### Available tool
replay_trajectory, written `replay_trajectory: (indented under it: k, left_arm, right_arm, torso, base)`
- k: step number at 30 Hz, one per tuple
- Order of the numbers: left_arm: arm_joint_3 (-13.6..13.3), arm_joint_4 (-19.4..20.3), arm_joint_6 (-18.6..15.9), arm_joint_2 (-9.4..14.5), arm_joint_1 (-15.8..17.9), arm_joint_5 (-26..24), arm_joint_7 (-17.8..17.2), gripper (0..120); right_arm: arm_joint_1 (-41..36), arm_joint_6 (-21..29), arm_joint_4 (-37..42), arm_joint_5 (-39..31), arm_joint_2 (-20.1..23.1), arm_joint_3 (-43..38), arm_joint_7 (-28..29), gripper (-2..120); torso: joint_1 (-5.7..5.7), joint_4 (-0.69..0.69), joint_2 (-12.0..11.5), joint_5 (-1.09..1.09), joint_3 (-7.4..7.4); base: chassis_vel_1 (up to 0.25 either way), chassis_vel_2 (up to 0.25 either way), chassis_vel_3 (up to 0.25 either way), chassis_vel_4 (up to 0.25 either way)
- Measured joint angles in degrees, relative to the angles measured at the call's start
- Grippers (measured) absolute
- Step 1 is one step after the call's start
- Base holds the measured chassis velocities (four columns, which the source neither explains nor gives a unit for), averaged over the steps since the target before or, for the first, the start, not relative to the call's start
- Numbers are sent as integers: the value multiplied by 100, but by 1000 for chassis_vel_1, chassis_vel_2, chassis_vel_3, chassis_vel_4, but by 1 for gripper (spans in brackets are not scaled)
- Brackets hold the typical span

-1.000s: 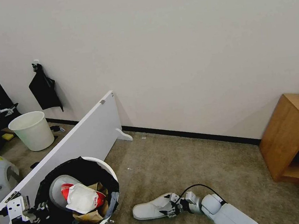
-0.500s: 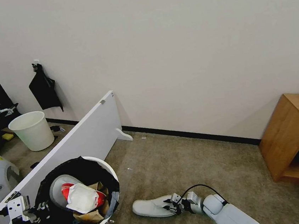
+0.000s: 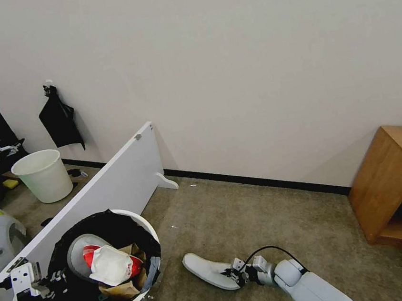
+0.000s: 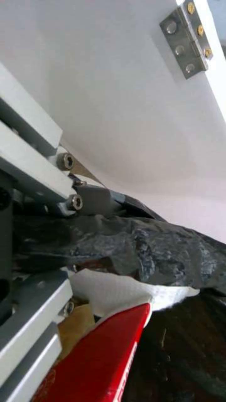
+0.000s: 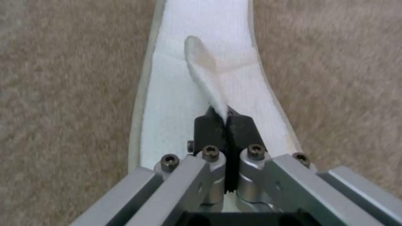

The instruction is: Pick up the trash bin, then pick up the garbage from the floor and place it into the trash bin.

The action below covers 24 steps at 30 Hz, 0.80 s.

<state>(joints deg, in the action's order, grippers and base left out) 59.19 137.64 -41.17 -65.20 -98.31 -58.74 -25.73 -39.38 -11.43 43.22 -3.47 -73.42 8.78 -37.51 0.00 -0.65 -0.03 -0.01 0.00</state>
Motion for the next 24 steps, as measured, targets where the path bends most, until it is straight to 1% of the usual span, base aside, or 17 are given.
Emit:
replay_trajectory:
  k: [5, 6, 7, 9, 10, 11, 13, 14, 16, 17, 19, 20, 21, 22, 23, 24]
  left_arm:
    - [-56, -22, 1, 0, -4, 12, 4, 3]
    - [-86, -23, 1, 10, -32, 18, 8, 3]
    - [-86, -23, 1, 10, -32, 18, 8, 3]
    - [-162, -22, -4, 44, -106, 31, 14, 3]
    - [-162, -22, -4, 44, -106, 31, 14, 3]
    - [-216, -10, -17, 64, -145, 33, 21, 3]
    - [-323, 10, -40, 139, -121, 13, 2, 3]
    - [-323, 10, -40, 139, -121, 13, 2, 3]
    - [-436, 35, -73, 256, -34, -98, -78, 3]
    - [-436, 35, -73, 256, -34, -98, -78, 3]
    - [-547, 58, -90, 397, 60, -246, -137, 3]
    - [-547, 58, -90, 397, 60, -246, -137, 3]
    - [-590, 70, -90, 461, 87, -325, -177, 3]
    - [-637, 90, -90, 528, 94, -402, -203, 3]
    - [-637, 90, -90, 528, 94, -402, -203, 3]
    - [-703, 100, -91, 599, 114, -467, -219, 3]
  right_arm:
    - [-43, -72, 335, -14, 64, -202, 31, 0]
    - [-100, -113, 654, -53, 137, -417, 66, 0]
    - [-100, -113, 654, -53, 137, -417, 66, 0]
    - [-242, -130, 1198, -232, 331, -730, 88, 0]
    - [-242, -130, 1198, -232, 331, -730, 88, 0]
    - [-356, -131, 1582, -398, 507, -951, 88, 0]
    - [-599, -90, 2397, -805, 894, -1389, 84, 0]
    - [-599, -90, 2397, -805, 894, -1389, 84, 0]
    - [-839, 11, 3091, -1340, 1253, -1749, 96, 0]
    - [-839, 11, 3091, -1340, 1253, -1749, 96, 0]
    - [-1100, 67, 3713, -2048, 1576, -2118, 130, 0]
    - [-1100, 67, 3713, -2048, 1576, -2118, 130, 0]
    - [-1211, 102, 3970, -2382, 1701, -2264, 151, 0]
    - [-1302, 120, 4249, -2699, 1803, -2388, 165, 0]
    - [-1302, 120, 4249, -2699, 1803, -2388, 165, 0]
    - [-1382, 138, 4515, -3003, 1879, -2465, 185, 0]
  torso:
    - [0, 0, 0, 1, 0]
    - [0, 2, 0, 1, 0]
    - [0, 2, 0, 1, 0]
    - [0, 1, 0, 1, 0]
    - [0, 1, 0, 1, 0]
    - [0, 2, 0, 1, 0]
    - [0, 0, 0, 1, 0]
    - [0, 0, 0, 1, 0]
    - [0, -1, 0, 1, 0]
    - [0, -1, 0, 1, 0]
    - [0, -3, 0, 0, 0]
    - [0, -3, 0, 0, 0]
    - [0, -4, 0, 0, 0]
    - [0, -2, 0, 1, 0]
    - [0, -2, 0, 1, 0]
    - [0, 1, 0, 2, 0]
  base:
    - [0, 0, 0, 0]
    - [0, 0, 0, 0]
    - [0, 0, 0, 0]
    - [0, 0, 0, 0]
    - [0, 0, 0, 0]
    - [0, 0, 0, 0]
    - [0, 0, 0, 0]
    - [0, 0, 0, 0]
    - [0, 0, 0, 0]
    - [0, 0, 0, 0]
    - [0, 0, 0, 0]
    - [0, 0, 0, 0]
    - [0, 0, 0, 0]
    - [0, 0, 0, 0]
    - [0, 0, 0, 0]
    - [0, 0, 0, 0]
